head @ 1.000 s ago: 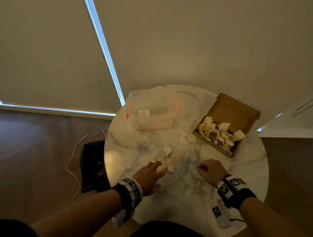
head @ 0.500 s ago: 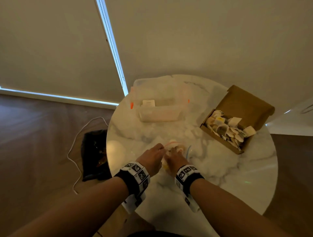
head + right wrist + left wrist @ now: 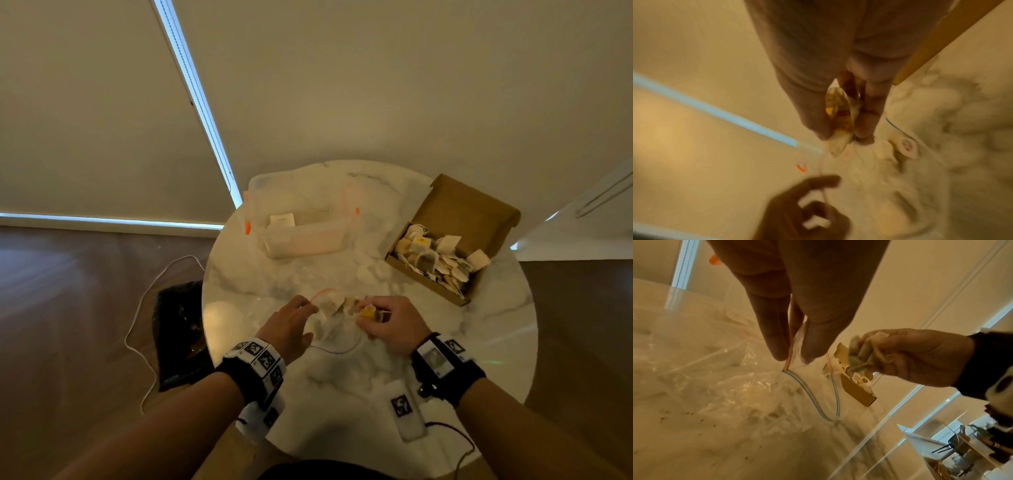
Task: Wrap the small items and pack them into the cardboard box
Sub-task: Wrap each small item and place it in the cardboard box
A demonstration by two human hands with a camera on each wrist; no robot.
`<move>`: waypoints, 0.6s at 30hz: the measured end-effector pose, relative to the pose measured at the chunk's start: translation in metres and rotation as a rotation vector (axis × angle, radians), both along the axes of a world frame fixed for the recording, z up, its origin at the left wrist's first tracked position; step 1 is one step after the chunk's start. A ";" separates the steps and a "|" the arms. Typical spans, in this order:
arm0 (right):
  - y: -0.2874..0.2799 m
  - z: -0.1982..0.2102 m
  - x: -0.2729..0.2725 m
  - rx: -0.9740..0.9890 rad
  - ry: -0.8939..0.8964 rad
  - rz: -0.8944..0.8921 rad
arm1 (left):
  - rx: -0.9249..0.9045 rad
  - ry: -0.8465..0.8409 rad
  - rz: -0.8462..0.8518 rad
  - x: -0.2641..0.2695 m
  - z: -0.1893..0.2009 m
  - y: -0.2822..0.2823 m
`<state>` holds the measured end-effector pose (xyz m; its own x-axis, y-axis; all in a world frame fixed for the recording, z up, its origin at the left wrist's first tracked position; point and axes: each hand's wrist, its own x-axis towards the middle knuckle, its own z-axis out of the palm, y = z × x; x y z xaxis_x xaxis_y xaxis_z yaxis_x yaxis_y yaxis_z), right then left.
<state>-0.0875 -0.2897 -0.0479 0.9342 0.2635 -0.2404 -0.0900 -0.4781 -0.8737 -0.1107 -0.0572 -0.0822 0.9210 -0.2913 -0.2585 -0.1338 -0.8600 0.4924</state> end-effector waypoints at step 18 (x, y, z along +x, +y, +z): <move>-0.040 0.087 0.006 0.371 0.174 -0.209 | -0.877 0.266 0.131 0.036 0.120 -0.086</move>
